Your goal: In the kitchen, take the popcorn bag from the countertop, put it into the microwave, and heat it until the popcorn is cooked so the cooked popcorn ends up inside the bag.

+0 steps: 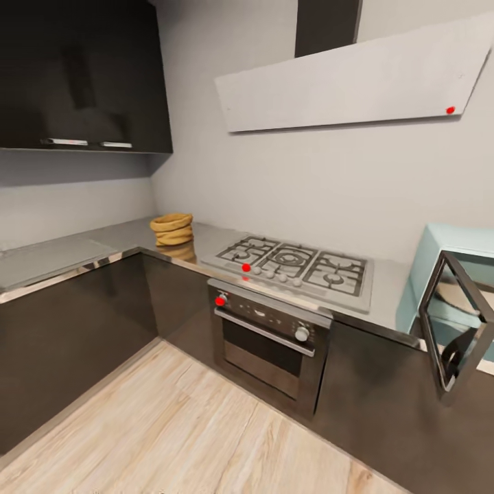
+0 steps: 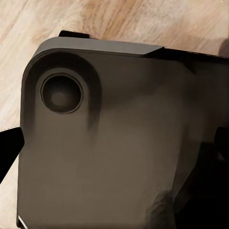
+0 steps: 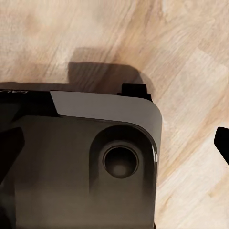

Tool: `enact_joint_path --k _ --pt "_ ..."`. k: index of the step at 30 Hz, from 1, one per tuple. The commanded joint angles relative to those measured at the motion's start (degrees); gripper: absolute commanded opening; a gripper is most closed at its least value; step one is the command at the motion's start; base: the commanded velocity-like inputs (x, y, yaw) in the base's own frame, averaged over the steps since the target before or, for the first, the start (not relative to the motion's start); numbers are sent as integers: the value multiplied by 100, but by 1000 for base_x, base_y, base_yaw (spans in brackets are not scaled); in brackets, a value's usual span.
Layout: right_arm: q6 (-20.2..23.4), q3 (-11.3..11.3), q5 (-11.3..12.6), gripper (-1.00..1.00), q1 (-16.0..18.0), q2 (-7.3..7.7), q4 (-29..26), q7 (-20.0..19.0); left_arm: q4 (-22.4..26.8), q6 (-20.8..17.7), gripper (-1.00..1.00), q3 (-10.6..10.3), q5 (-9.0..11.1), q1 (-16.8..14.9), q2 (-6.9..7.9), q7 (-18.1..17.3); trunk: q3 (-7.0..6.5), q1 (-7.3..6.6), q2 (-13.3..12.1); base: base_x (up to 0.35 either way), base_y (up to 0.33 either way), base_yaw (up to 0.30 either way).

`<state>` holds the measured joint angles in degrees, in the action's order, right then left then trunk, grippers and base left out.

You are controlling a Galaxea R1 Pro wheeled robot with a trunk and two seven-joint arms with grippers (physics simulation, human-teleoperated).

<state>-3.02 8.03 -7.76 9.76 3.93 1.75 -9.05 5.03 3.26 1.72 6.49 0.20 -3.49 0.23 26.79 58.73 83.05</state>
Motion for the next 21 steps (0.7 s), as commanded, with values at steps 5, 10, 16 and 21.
enact_joint_path --k 5,10,16,21 --pt "-32 49 -59 100 8 7 18 -16 10 8 100 13 46 0 -2 3 5 0 3 0 0 269" --pt "-29 49 -59 100 8 11 18 -17 15 8 100 13 46 -2 -2 3 5 0 3 0 0 269" --pt "-23 49 -59 100 8 11 18 -17 5 4 100 13 33 -2 2 -29 5 0 3 27 1 121" --pt "-23 49 -59 100 8 11 18 -17 -1 -7 100 5 28 -2 6 -40 5 0 3 273 73 4"
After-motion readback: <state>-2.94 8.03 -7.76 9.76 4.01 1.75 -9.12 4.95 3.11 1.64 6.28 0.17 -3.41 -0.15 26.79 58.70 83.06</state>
